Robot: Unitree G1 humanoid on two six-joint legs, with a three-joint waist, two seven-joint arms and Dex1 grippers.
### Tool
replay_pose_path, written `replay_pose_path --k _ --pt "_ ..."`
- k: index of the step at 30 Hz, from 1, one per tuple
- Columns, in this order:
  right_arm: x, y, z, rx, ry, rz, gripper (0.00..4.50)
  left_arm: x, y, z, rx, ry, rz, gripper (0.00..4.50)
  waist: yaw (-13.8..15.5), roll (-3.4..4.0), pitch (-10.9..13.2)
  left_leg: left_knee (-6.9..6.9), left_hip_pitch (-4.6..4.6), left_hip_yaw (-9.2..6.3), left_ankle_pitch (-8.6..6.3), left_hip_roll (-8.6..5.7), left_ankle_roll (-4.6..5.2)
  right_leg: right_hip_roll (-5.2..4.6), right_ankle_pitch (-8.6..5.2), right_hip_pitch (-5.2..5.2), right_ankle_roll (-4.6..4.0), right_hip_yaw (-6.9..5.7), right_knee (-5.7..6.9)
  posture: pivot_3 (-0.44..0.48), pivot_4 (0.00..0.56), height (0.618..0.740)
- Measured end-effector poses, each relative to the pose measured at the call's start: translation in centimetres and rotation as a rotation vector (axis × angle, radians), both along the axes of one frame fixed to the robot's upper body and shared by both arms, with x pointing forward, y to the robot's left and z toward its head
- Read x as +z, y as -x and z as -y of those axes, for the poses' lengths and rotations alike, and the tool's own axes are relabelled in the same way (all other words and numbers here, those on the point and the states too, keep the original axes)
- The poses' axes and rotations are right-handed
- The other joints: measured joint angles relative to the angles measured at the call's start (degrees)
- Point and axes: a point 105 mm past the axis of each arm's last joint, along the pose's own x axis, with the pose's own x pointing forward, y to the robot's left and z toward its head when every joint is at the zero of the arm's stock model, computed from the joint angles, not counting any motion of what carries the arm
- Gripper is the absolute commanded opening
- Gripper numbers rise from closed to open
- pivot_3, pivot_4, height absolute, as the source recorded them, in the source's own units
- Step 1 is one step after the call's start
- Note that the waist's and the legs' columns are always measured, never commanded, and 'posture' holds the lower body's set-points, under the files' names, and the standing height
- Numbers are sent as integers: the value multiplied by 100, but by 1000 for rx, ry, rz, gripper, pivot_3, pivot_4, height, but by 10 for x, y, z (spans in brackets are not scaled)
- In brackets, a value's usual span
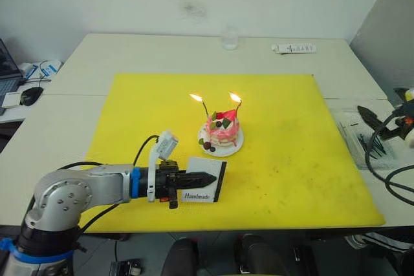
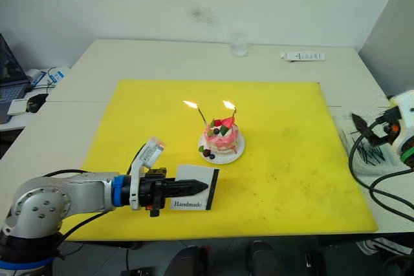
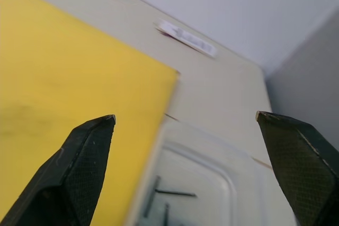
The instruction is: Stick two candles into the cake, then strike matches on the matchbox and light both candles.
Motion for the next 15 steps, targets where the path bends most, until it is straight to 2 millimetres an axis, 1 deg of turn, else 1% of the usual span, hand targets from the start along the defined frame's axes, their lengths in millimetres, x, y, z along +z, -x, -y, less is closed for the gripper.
replay_pose_path --k 3,4,5,8,10,12,14,15 --pt "-1 8 -34 196 61 -45 4460 -4 -7 0 53 -7 -29 0 8 0 0 3 0 7 0 -10 0 -10 2 2 2 3 -1 0 150 740" --pt "-3 12 -44 258 65 -79 4460 -7 -11 1 74 -10 -40 0 12 0 0 4 0 7 0 -12 0 -12 2 4 3 3 -1 0 150 740" --pt "-6 19 -58 346 70 -135 4460 -10 -16 3 99 -17 -53 0 17 -1 0 6 -1 7 0 -13 0 -17 4 4 6 4 -2 0 150 740" --pt "-15 36 -87 532 107 -264 4460 -23 -23 13 131 -41 -90 0 30 -3 1 6 -2 7 0 -14 0 -19 4 5 7 3 -5 0 150 740" --pt "-17 41 -99 607 112 -309 4460 -27 -24 20 125 -52 -102 0 30 -6 2 6 -3 5 0 -12 0 -18 4 5 6 2 -6 0 150 740" --pt "-20 43 -107 649 112 -339 4460 -29 -25 25 117 -70 -94 0 30 -6 2 5 -3 1 0 -11 0 -17 4 3 6 0 -5 0 150 740" --pt "-24 46 -114 683 100 -374 4500 -30 -27 28 112 -91 -83 584 31 -6 2 3 -3 -2 0 -10 0 -16 4 3 5 -2 -5 0 150 740" --pt "-27 48 -117 699 102 -390 4500 -31 -27 27 115 -97 -80 805 30 -6 2 2 -3 -1 0 -9 0 -16 3 2 5 -1 -5 0 150 740"
